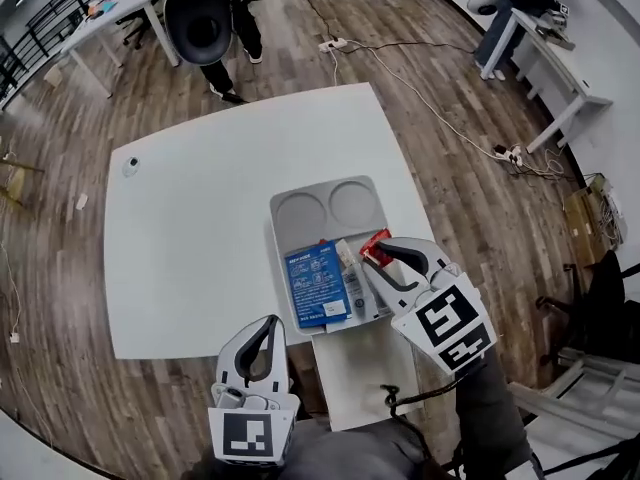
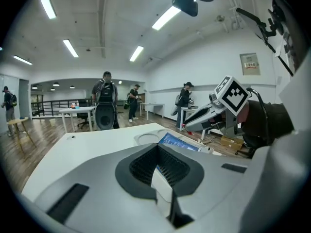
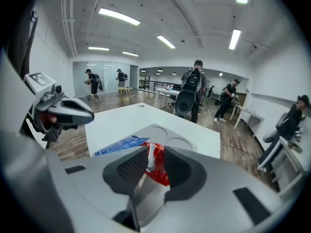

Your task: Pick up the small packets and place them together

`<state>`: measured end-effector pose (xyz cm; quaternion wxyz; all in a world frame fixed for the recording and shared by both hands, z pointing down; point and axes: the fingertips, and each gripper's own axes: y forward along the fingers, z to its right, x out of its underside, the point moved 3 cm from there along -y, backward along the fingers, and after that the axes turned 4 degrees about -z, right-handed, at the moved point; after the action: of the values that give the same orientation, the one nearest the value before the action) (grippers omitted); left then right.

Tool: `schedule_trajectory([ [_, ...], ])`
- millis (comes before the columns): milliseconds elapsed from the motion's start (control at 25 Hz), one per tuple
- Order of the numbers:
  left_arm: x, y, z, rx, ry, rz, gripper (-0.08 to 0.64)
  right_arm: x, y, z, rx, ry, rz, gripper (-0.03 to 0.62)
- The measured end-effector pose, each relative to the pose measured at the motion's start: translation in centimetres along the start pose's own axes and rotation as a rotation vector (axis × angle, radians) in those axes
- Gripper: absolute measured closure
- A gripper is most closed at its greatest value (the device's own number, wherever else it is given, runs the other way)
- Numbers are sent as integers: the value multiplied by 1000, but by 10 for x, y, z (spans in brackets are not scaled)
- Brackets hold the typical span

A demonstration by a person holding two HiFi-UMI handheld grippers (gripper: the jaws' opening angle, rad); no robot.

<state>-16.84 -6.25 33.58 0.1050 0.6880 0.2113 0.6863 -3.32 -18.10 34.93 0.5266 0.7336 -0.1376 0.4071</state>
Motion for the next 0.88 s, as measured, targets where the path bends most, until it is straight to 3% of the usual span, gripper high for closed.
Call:
schedule_trajectory([
  [200,2,3,-11,-40,-24,-23,565,-1,11,-4,-91,18,6,446],
  [320,0,1,-17,-41,-26,-18,565,-3,6,-7,-90,27,14,426],
  [600,-13,-7,-18,6,3,30,565,-11,-35,-6,40,100,84,426],
  [880,-43,-18,-6,106,73,118,565,-42,-98,-32,147,186,272,426],
])
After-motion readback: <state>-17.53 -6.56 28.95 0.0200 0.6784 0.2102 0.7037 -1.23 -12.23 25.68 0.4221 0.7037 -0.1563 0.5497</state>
